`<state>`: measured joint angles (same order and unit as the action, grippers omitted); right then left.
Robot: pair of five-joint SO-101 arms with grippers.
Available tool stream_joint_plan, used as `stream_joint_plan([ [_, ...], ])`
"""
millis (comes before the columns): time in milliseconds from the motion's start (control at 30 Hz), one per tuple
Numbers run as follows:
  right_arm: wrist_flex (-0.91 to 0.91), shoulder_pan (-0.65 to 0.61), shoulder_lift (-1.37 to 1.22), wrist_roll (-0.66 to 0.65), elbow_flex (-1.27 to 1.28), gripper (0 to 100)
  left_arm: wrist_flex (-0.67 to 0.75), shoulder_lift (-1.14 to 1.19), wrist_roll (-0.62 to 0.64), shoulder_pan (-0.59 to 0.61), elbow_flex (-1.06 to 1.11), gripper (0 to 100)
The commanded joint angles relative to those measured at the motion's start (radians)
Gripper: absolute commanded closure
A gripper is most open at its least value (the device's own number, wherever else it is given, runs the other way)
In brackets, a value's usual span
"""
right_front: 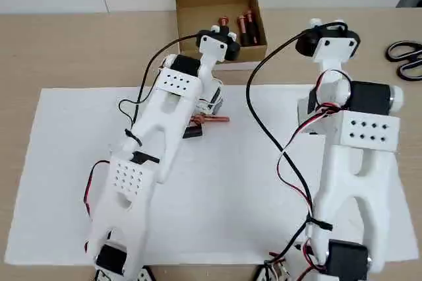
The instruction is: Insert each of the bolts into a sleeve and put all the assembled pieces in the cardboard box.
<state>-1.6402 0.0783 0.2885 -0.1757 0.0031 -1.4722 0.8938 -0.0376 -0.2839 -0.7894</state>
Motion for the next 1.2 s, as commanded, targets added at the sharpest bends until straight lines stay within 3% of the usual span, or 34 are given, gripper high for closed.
stream_joint_plan([
  [0, 0.016, 0.01, 0.039, 0.005, -0.003, 99.4, -0.003, -0.008, -0.006, 0.003, -0.039, 91],
  [233, 0.067, 0.007, 0.042, 0.006, 0.072, 99.4, -0.014, -0.015, -0.006, 0.0, -0.091, 95],
  [400, 0.081, 0.007, 0.047, 0.006, 0.095, 99.4, -0.135, -0.015, -0.023, -0.026, -0.277, 99],
  [633, 0.082, 0.007, 0.047, 0.006, 0.095, 99.4, -0.278, -0.015, -0.192, -0.063, -0.487, 99],
  [900, 0.082, 0.012, 0.047, 0.005, 0.095, 99.4, -0.282, -0.083, -0.491, -0.012, -0.512, 99],
  [1167, 0.082, 0.012, 0.047, 0.005, 0.094, 99.4, -0.282, -0.31, -0.514, 0.005, -0.42, 99],
])
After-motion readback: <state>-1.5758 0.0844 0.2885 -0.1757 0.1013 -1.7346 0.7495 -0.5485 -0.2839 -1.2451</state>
